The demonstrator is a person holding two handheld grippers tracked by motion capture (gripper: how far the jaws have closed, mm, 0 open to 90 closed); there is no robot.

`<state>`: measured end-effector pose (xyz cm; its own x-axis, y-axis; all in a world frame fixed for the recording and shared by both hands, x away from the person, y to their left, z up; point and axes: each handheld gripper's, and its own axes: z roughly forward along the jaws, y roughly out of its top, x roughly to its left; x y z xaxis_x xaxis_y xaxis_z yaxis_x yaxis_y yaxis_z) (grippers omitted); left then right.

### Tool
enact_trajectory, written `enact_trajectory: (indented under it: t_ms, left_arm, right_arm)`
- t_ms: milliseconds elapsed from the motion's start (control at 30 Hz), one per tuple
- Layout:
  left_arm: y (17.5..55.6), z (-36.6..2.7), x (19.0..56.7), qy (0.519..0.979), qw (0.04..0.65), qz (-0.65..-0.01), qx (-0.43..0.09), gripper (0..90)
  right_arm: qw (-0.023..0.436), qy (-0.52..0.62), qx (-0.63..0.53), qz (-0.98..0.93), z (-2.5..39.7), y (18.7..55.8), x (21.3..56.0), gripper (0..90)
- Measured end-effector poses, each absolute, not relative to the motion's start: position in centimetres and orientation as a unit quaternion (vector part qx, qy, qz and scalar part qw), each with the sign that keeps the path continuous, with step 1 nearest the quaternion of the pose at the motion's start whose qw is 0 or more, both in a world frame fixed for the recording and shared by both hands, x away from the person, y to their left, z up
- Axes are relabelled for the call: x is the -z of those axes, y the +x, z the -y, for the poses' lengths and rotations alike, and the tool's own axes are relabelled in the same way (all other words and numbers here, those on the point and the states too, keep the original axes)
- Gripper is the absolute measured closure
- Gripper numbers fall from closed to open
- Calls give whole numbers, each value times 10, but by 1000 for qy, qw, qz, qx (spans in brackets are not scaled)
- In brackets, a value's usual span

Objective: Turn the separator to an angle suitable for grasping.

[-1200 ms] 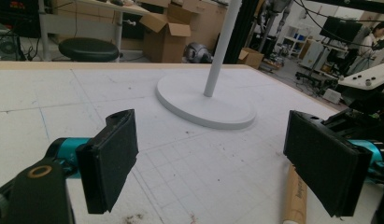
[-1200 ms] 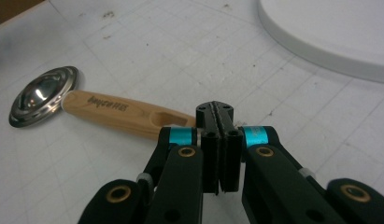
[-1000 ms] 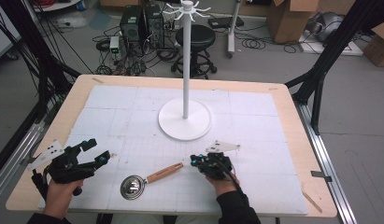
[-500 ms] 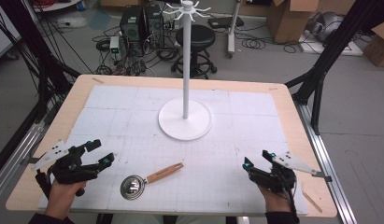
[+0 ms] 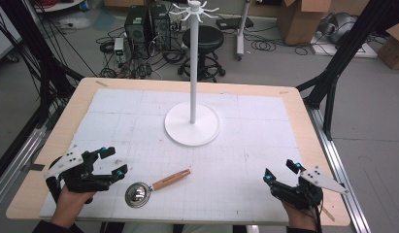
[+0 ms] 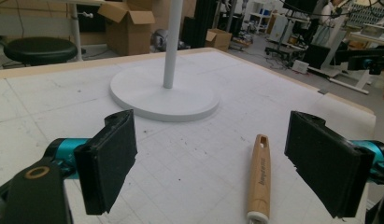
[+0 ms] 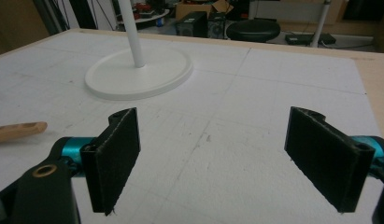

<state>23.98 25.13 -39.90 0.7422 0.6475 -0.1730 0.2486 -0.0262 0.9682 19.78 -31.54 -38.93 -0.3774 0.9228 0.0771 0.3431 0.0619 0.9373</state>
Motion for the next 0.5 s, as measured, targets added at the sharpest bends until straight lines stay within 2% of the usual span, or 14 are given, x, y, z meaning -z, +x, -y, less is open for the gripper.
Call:
enact_trajectory:
  t_ms: [500]
  left_arm:
    - [241, -236, 400, 713, 613, -308, -147, 179]
  right_arm:
    - [285, 468, -499, -671, 316, 200, 392, 172]
